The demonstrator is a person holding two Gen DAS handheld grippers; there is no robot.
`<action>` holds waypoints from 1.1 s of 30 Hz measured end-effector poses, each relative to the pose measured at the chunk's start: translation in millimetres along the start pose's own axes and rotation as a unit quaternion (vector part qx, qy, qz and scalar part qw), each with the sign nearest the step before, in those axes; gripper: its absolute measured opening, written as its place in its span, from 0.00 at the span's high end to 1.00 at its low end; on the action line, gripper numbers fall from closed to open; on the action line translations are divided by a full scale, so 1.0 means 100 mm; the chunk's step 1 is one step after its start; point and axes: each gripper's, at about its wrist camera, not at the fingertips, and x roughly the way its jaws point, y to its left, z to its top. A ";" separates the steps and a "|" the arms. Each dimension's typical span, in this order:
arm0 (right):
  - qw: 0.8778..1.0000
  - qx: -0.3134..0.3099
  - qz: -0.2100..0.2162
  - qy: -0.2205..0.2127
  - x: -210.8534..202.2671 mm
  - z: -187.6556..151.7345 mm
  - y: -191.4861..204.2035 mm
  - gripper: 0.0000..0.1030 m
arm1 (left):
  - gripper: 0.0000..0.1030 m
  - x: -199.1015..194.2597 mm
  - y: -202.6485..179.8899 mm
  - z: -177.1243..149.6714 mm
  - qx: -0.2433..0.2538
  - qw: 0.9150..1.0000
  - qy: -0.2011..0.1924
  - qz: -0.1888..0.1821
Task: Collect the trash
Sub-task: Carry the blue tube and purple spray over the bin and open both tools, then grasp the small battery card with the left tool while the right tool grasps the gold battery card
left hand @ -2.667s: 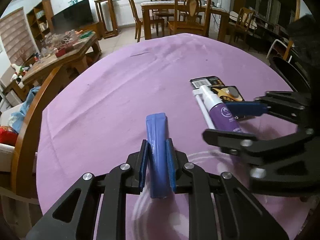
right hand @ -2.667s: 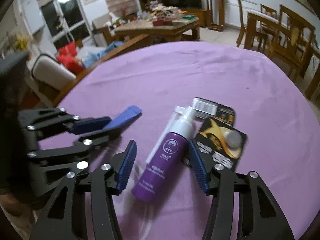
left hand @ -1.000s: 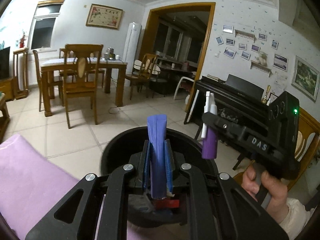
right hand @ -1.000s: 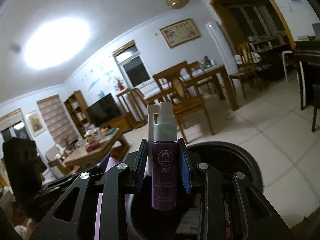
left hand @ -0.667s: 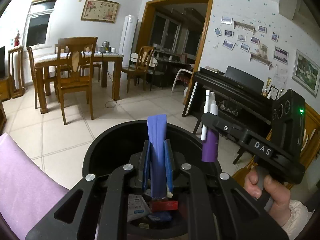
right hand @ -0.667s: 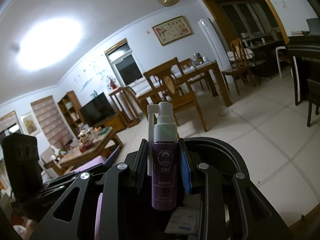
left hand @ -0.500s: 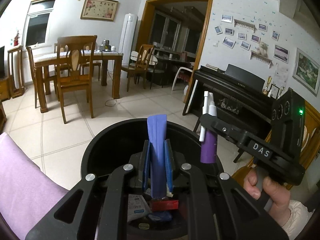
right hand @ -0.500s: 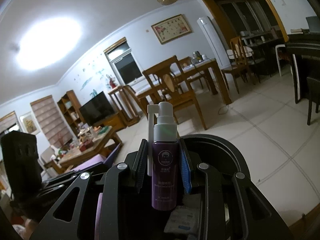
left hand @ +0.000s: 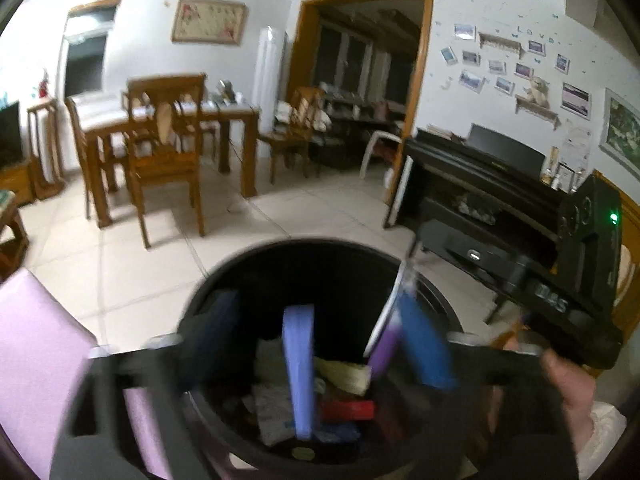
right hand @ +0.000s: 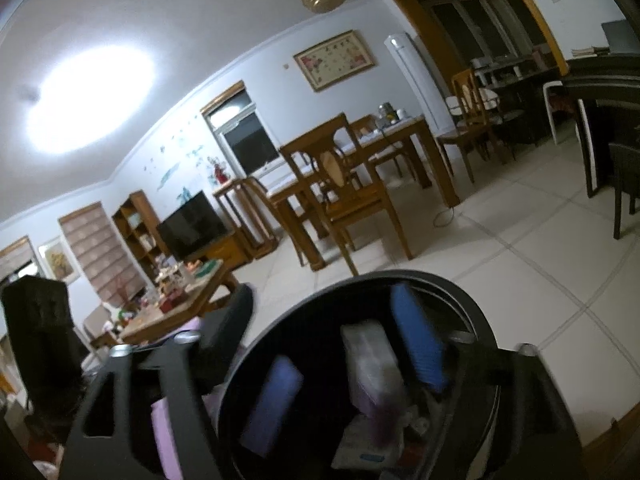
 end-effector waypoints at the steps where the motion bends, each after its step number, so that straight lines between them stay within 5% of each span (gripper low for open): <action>1: 1.000 -0.002 -0.002 -0.001 -0.01 -0.02 0.00 0.25 | 0.10 -0.03 -0.01 0.01 0.005 1.000 -0.004 0.002; 14: 1.000 -0.003 -0.008 0.023 -0.03 -0.22 0.26 0.17 | 0.05 -0.39 0.03 0.01 0.040 0.998 -0.012 0.036; 19: 0.999 -0.016 0.004 0.052 0.04 -0.37 0.53 0.16 | 0.05 -0.56 0.23 -0.08 0.045 0.997 0.014 0.066; 23: 0.995 -0.040 0.019 0.085 0.13 -0.51 0.88 0.16 | 0.05 -0.73 0.66 -0.28 0.036 0.990 0.058 0.127; 27: 0.987 -0.076 0.044 0.134 0.31 -0.73 1.38 0.16 | 0.05 -0.99 1.28 -0.46 -0.035 0.981 0.086 0.170; 33: 0.957 -0.148 0.107 0.224 0.51 -1.17 2.21 0.16 | 0.05 -1.36 2.20 -0.84 -0.128 0.952 0.150 0.233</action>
